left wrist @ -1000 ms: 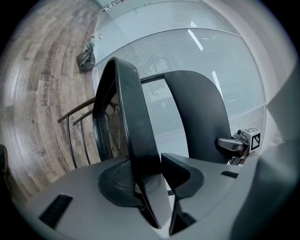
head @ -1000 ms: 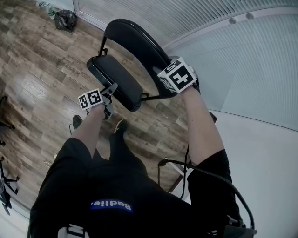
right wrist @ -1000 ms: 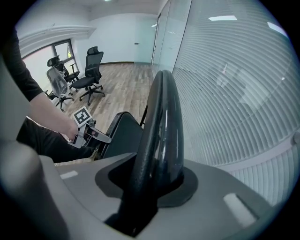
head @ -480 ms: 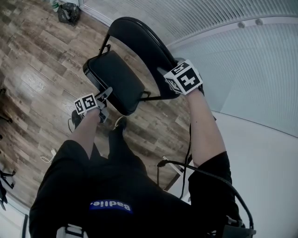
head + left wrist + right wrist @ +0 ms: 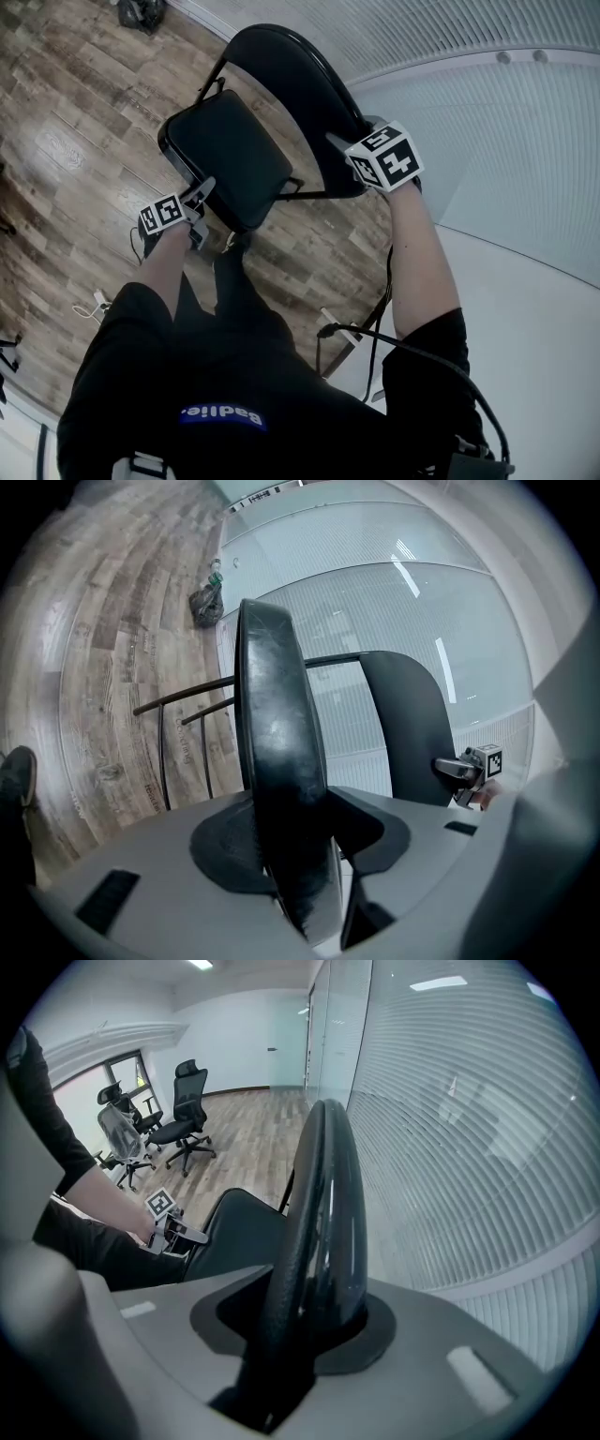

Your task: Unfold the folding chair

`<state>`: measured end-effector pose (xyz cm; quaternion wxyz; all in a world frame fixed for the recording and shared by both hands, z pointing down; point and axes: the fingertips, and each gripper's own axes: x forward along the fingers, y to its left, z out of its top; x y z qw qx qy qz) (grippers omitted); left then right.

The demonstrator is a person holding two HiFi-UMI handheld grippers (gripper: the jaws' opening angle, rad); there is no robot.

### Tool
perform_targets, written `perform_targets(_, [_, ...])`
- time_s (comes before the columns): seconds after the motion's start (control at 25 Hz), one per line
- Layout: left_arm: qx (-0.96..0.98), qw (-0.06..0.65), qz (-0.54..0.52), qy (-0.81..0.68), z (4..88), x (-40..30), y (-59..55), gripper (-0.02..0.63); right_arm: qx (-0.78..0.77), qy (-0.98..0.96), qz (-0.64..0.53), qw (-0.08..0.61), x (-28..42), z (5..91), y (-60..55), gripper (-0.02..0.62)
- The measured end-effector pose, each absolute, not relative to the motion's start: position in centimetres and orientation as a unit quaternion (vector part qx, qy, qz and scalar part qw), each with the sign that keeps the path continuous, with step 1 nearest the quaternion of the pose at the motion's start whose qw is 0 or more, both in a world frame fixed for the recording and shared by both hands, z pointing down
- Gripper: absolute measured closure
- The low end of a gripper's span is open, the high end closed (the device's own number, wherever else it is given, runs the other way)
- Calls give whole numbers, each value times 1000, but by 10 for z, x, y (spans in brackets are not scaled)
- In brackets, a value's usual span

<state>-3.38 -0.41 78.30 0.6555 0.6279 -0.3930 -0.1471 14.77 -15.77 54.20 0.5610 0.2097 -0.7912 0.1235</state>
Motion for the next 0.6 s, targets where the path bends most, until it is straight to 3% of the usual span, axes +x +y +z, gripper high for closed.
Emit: perform_targets(0.6, [628,659,-170,-376,833,-73,40,426,194,-796,148,553,138,562,-154,472])
